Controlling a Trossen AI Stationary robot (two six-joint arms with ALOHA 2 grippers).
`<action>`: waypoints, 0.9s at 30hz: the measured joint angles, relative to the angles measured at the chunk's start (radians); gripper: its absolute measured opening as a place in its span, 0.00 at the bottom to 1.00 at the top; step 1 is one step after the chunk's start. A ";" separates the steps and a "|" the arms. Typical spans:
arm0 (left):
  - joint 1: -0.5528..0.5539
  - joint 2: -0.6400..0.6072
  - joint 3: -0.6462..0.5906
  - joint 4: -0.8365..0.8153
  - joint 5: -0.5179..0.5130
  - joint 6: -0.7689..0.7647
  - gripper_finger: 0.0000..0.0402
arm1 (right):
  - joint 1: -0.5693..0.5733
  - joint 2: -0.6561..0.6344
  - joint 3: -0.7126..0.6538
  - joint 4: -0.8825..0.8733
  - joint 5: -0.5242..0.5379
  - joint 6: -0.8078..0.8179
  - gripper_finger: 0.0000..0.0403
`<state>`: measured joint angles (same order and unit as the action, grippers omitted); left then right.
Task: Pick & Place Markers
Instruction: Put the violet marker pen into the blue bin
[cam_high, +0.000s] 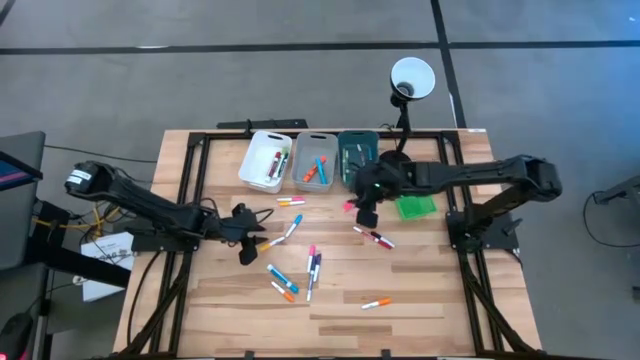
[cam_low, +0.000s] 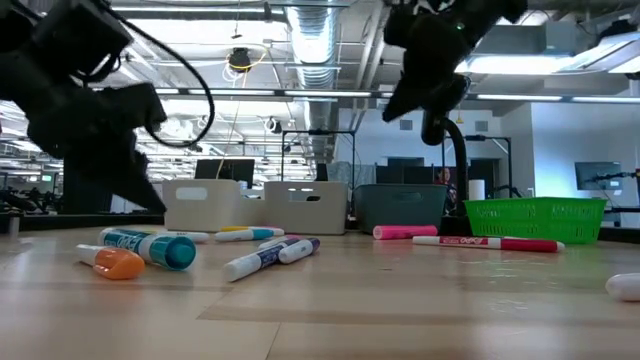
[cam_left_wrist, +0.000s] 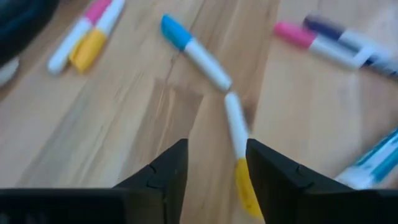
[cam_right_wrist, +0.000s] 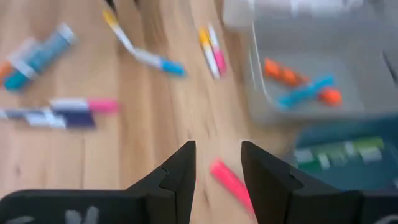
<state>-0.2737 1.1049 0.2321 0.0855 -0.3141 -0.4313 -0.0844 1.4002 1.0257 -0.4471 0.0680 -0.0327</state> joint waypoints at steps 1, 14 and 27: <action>0.000 0.022 0.000 -0.001 0.000 0.000 0.40 | 0.003 -0.018 -0.042 0.090 -0.002 -0.012 0.29; -0.002 0.255 0.004 0.140 -0.054 0.003 0.37 | 0.009 -0.020 -0.204 0.507 -0.095 -0.071 0.29; -0.022 0.136 0.002 0.148 0.002 -0.019 0.35 | 0.080 0.098 -0.190 0.660 -0.095 -0.072 0.29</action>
<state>-0.2952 1.2407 0.2344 0.2333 -0.3122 -0.4507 -0.0045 1.4983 0.8357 0.2130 -0.0269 -0.1050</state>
